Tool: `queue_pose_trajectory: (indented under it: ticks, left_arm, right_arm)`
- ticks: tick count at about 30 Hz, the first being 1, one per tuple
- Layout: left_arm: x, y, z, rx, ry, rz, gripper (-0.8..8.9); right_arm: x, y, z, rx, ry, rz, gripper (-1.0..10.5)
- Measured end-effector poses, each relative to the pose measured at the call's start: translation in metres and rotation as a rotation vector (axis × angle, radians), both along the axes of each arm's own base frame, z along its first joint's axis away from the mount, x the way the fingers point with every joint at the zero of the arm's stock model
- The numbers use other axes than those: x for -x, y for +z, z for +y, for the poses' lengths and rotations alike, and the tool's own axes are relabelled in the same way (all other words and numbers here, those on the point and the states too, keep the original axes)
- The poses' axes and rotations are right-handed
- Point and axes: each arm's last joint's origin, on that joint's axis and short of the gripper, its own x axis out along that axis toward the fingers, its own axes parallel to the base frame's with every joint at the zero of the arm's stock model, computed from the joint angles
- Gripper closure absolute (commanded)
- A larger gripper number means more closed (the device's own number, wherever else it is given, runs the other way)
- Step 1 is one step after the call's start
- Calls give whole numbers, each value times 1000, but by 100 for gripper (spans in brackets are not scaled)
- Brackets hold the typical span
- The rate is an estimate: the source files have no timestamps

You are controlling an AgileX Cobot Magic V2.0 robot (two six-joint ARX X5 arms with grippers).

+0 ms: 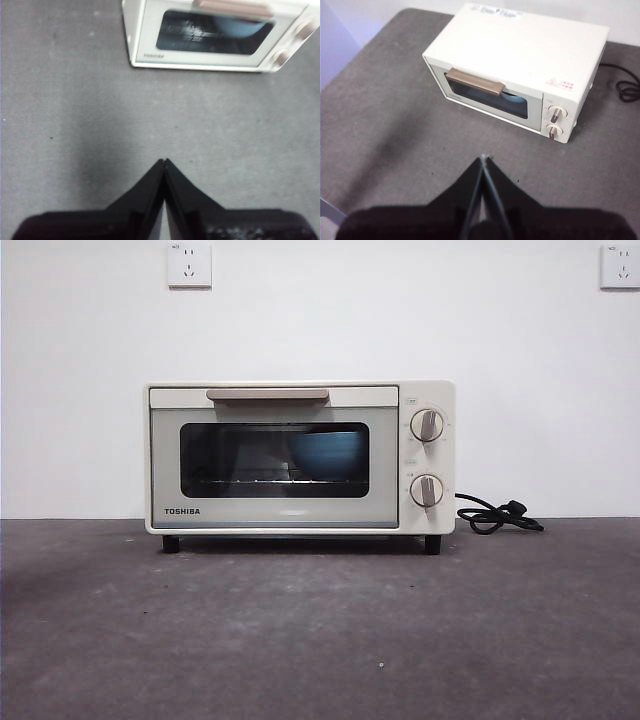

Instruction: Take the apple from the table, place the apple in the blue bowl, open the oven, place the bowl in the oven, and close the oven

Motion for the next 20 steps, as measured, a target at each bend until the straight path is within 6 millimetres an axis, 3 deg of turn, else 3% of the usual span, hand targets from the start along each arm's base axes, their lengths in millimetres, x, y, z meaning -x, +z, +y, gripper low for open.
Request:
queue_pose_trajectory:
  ticks: [4,10,13,20]
  left_arm:
    - [-16,0,1,-77,-40,-98,817]
    - [-17,-10,2,-141,-48,-372,818]
    - [-16,-35,2,-145,-44,-434,818]
    - [-11,-119,4,-161,62,-426,817]
  right_arm:
    - [-11,-6,8,20,0,28,946]
    - [-24,-13,17,42,0,59,946]
    - [-27,-15,19,47,0,65,946]
    - [-28,-15,20,49,-1,68,946]
